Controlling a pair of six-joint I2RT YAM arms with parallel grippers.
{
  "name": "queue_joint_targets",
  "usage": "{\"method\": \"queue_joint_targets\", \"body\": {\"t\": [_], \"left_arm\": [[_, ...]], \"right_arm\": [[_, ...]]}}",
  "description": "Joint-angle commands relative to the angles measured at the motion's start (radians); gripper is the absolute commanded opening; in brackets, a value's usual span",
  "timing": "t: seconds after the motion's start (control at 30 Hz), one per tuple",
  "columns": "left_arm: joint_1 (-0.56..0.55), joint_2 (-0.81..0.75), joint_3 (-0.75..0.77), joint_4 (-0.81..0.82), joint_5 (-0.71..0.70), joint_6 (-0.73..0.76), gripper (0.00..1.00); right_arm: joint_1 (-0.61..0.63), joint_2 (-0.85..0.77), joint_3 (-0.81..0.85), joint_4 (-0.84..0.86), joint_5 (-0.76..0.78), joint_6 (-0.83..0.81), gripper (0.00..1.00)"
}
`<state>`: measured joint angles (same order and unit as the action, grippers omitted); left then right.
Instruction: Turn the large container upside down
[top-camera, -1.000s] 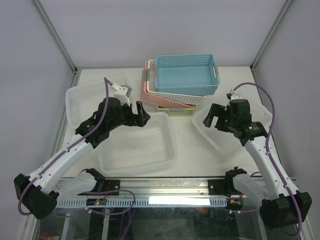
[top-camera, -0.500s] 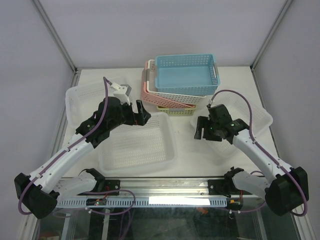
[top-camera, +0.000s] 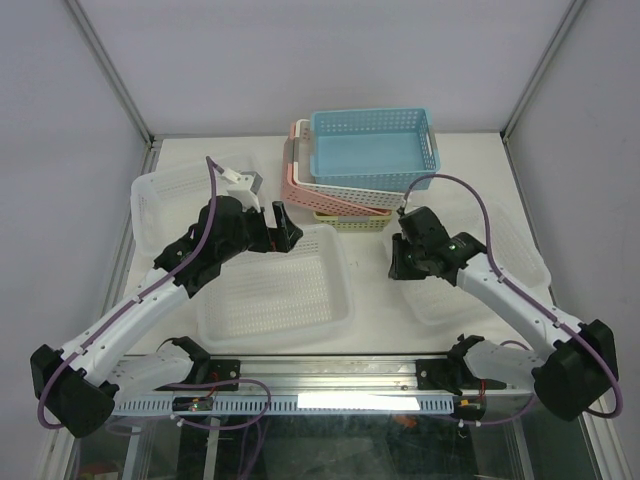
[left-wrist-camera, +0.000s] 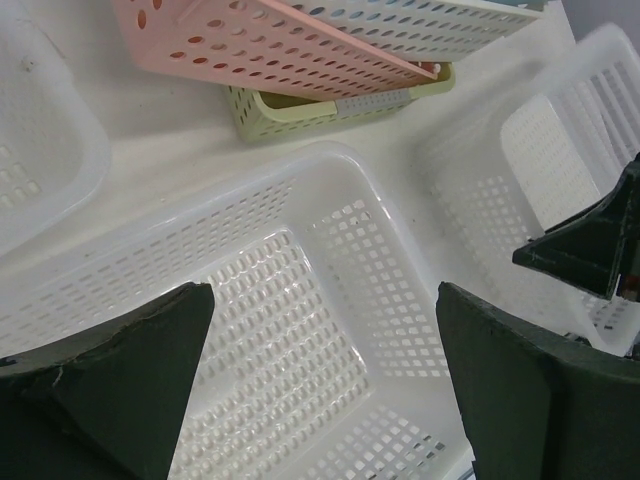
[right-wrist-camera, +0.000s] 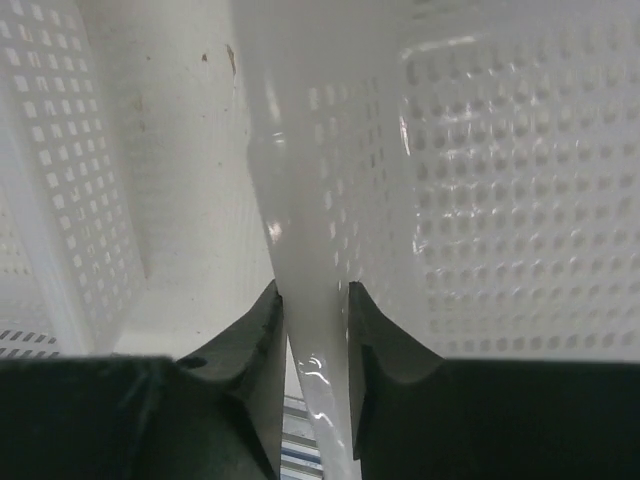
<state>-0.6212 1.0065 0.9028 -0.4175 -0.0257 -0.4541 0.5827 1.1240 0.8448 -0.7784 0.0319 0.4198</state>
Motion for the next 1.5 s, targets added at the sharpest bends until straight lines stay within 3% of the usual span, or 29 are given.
{"method": "queue_joint_targets", "body": {"t": [0.0,0.13,0.23,0.43,0.53,0.63,0.73,0.97,1.13,1.3,1.47], "left_arm": [[-0.005,-0.027,0.006,0.06,-0.002,-0.005,0.99],[-0.005,-0.001,0.022,0.06,0.028,-0.013,0.99],[-0.006,0.011,0.032,0.065,0.051,-0.024,0.99],[-0.017,0.014,0.047,0.123,0.107,-0.03,0.99],[-0.094,0.085,0.054,0.198,0.122,-0.072,0.99],[-0.232,0.171,0.103,0.233,0.048,-0.079,0.99],[-0.308,0.245,0.143,0.257,0.023,-0.101,0.99],[-0.345,0.394,0.207,0.32,0.064,-0.157,0.99],[-0.346,0.536,0.265,0.426,0.087,-0.196,0.99],[-0.345,0.665,0.332,0.411,0.082,-0.199,0.99],[-0.345,0.662,0.306,0.342,0.025,-0.181,0.99]], "right_arm": [[-0.001,-0.035,0.126,-0.063,0.055,0.072,0.18],[-0.001,-0.063,0.215,-0.112,0.036,0.074,0.15],[-0.001,-0.049,0.303,-0.171,0.01,0.074,0.0],[-0.004,-0.06,0.467,-0.198,-0.078,0.143,0.0],[-0.012,-0.071,0.527,-0.196,-0.107,0.199,0.0],[-0.037,-0.106,0.559,-0.195,-0.118,0.248,0.0],[-0.075,-0.157,0.589,-0.231,-0.062,0.267,0.0],[-0.083,-0.24,0.689,-0.393,0.287,0.221,0.0],[-0.083,-0.252,0.728,-0.434,0.36,0.196,0.0],[-0.083,-0.256,0.764,-0.476,0.431,0.165,0.0],[-0.083,-0.275,0.751,-0.457,0.446,0.155,0.0]]}}
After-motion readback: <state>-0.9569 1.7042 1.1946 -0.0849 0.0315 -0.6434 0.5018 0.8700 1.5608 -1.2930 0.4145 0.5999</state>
